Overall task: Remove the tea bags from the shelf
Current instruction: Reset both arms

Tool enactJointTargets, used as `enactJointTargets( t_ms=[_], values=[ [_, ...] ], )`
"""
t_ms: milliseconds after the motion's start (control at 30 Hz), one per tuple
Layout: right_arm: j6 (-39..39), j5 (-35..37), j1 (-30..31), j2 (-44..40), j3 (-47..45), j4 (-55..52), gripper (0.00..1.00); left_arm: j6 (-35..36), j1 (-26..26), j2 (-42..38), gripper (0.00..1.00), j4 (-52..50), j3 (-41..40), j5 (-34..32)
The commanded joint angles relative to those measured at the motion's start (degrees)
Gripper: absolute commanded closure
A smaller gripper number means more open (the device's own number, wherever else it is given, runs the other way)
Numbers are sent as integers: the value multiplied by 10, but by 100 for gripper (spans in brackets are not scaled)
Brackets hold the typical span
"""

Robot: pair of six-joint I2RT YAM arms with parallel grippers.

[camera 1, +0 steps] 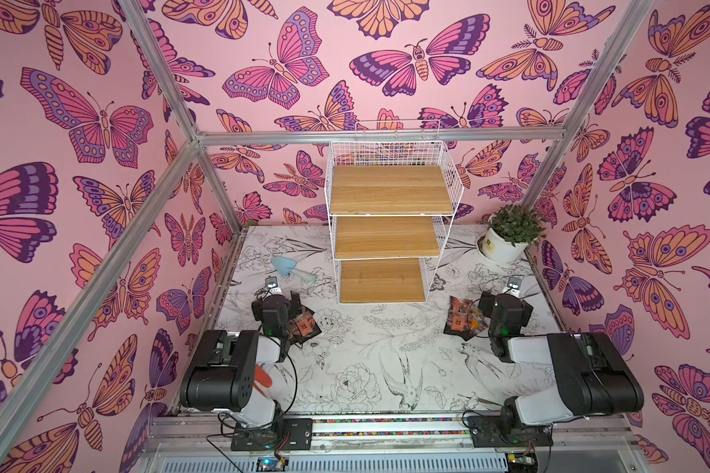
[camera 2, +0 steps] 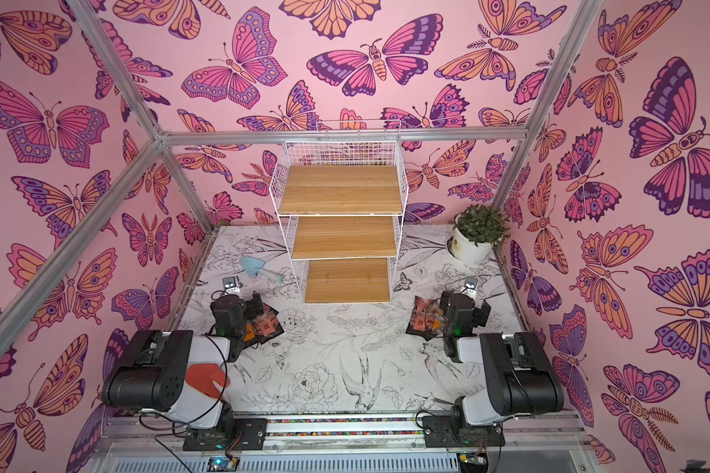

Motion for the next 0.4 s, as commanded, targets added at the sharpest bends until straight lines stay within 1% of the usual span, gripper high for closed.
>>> enactJointTargets(
  t_ms=[0, 33, 67, 133, 200, 233, 333, 367],
  values=[
    [2, -105, -10, -22, 6, 6, 1, 0, 1, -1, 1, 29, 4, 14],
    [-3, -100, -10, 8, 4, 69, 1, 1, 1, -1, 1, 30, 4, 14],
    [-5, -97, -9, 20, 1, 87, 1, 1, 1, 0, 1, 30, 4, 14],
    [3, -99, -9, -20, 10, -1, 1, 3, 0, 2, 1, 26, 7, 18],
    [-3, -99, -9, 9, -4, 76, 1, 6, -1, 3, 1, 25, 8, 19],
    [-4, -97, -9, 15, -5, 88, 1, 5, -1, 3, 1, 23, 10, 20],
    [5, -93, -9, -13, 21, -11, 1, 7, -1, 3, 1, 26, 8, 18],
    [6, -87, -9, -5, 26, -4, 1, 6, -2, -1, 1, 32, 2, 20]
  ],
)
